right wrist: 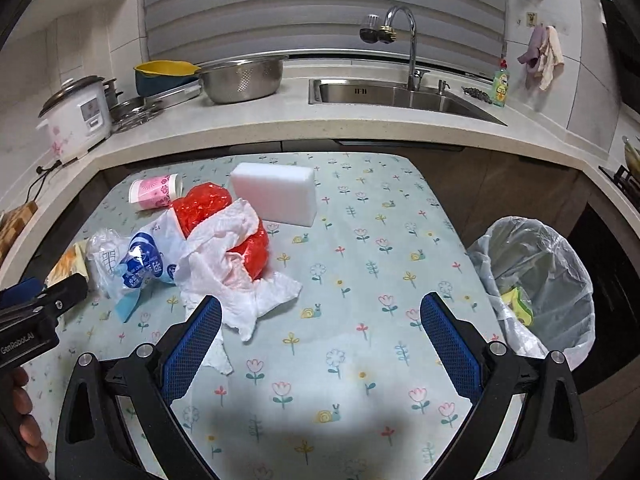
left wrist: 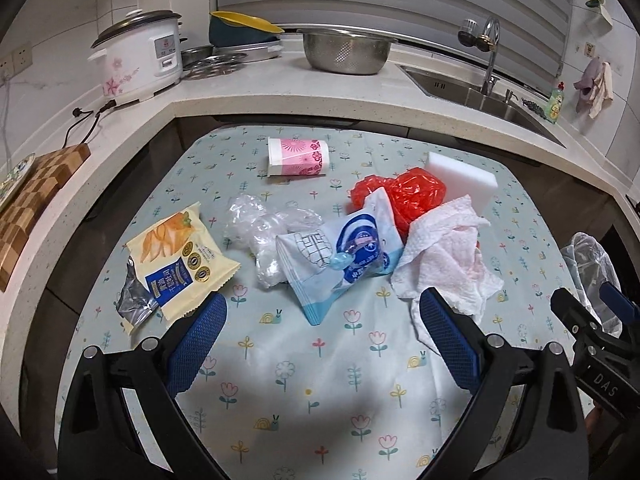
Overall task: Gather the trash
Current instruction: 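Return both tools to the table and reach the right tool to the white tissue, then grasp the white tissue with the right tool and lift it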
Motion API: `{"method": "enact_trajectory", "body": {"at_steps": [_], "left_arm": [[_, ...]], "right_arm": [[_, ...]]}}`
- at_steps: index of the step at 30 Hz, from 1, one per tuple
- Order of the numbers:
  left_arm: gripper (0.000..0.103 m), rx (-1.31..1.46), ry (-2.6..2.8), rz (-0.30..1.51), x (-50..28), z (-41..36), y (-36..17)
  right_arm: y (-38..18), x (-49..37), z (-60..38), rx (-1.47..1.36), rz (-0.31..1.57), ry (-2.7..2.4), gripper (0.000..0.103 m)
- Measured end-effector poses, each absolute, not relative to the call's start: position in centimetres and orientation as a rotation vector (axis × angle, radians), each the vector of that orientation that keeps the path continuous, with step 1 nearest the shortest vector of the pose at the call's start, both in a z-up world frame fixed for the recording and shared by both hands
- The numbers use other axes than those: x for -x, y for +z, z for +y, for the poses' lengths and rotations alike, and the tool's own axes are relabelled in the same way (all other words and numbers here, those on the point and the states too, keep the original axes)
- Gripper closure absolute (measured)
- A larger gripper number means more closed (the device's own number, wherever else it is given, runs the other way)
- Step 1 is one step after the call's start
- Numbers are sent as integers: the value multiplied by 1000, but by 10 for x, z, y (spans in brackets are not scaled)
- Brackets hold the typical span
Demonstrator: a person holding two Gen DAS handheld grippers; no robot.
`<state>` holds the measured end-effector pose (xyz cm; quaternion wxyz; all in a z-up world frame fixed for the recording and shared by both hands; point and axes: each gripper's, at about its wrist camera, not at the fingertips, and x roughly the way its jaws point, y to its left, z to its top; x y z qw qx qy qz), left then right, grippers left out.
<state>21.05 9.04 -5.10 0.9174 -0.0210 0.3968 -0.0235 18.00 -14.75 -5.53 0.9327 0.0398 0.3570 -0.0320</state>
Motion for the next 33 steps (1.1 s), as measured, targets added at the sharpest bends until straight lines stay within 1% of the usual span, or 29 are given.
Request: {"method": "enact_trajectory", "body": {"at_steps": [2,10,12,14,15,17,21,24,25,26,27,29,33], "left_arm": [[10,45,-41,821,-213,95,-54],[10,51,-33,844,-226,106,-67],[10,50,-32,848,-230,106,-70],[10,53,-34,855,-233,107,-74],[10,55,-35,859,-235,108,-76],[10,56,-34,868,-240,109,-80],[10,61,-35,884,-246,112,-88],[10,61,-41,895,-250,111,-94],[10,61,-43,897,-250,110,-95],[10,60,-46,899,-251,109,-96],[10,58,-47,901,-252,108,-97],[10,56,-52,903,-253,107,-98],[10,57,-57,906,-250,104,-98]], "right_arm": [[-59,-184,-144,-111,720,-33,7],[-74,-215,-128,-109,773,-8,7],[-81,-223,-125,-129,793,8,11],[-88,-232,-121,-133,815,23,19],[-91,-235,-119,-135,823,30,22],[-98,-242,-115,-143,840,48,34],[-111,-253,-108,-158,869,85,43],[-119,-260,-103,-158,890,109,59],[-120,-262,-103,-167,895,119,68],[-121,-262,-104,-177,899,125,71],[-121,-262,-105,-185,897,127,73],[-118,-260,-108,-195,888,133,81],[-106,-250,-116,-217,858,140,83]]}}
